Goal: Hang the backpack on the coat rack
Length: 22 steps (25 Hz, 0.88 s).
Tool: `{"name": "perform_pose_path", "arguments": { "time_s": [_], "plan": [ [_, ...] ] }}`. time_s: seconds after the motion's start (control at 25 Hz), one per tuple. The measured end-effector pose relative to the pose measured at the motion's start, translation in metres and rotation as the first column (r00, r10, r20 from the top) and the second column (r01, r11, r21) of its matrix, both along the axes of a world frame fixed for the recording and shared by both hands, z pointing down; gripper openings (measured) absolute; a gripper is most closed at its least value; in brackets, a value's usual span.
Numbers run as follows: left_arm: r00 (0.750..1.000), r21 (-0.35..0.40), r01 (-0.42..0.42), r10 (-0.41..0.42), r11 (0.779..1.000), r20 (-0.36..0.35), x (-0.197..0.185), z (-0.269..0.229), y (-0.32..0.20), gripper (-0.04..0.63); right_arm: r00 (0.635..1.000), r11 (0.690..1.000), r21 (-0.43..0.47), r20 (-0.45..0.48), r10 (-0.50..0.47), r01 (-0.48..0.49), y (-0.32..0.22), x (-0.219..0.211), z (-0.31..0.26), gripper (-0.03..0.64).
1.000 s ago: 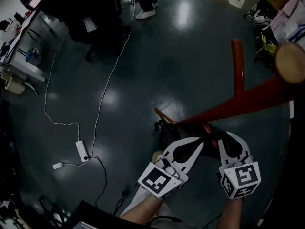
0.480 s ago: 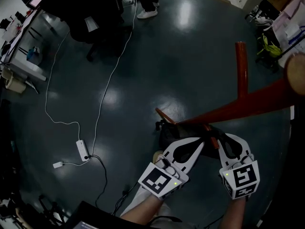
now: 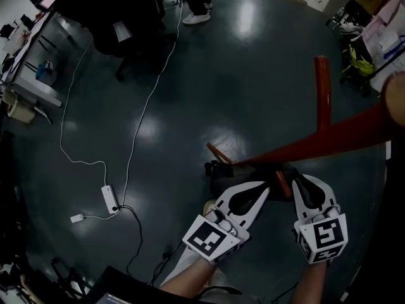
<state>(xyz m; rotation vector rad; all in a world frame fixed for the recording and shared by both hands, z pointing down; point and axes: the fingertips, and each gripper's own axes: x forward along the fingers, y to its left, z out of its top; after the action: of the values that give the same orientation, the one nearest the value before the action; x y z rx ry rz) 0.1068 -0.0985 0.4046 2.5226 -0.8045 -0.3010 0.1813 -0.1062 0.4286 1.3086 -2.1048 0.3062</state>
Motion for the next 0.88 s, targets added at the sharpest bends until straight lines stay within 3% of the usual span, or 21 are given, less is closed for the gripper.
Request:
{"name": "perform_pose_path", "arguments": {
  "time_s": [0.16, 0.4, 0.6, 0.72, 0.88],
  "plan": [
    [1.000, -0.003, 0.000, 0.000, 1.000, 0.002, -0.002, -0.005, 0.000, 0.011, 0.999, 0.999, 0.022, 0.020, 0.046, -0.046, -0.001, 0.002, -0.009, 0.038],
    [1.000, 0.028, -0.002, 0.002, 1.000, 0.006, -0.004, -0.015, 0.002, 0.011, 0.983, 0.994, 0.044, 0.156, 0.095, -0.103, 0.007, 0.001, -0.028, 0.037],
    [1.000, 0.046, -0.007, 0.006, 0.999, 0.011, -0.004, -0.027, 0.015, 0.011, 0.984, 0.985, 0.059, 0.083, 0.160, -0.165, 0.026, 0.009, -0.031, 0.035],
    [1.000, 0.089, -0.014, 0.012, 0.996, 0.024, -0.010, -0.027, 0.027, 0.011, 0.978, 0.984, 0.074, 0.138, 0.153, -0.164, 0.040, -0.006, -0.042, 0.034],
    [1.000, 0.102, 0.000, -0.003, 0.995, 0.026, -0.025, -0.038, 0.041, 0.011, 0.985, 0.990, 0.095, 0.144, 0.094, -0.108, 0.062, -0.036, -0.052, 0.032]
  ]
}}
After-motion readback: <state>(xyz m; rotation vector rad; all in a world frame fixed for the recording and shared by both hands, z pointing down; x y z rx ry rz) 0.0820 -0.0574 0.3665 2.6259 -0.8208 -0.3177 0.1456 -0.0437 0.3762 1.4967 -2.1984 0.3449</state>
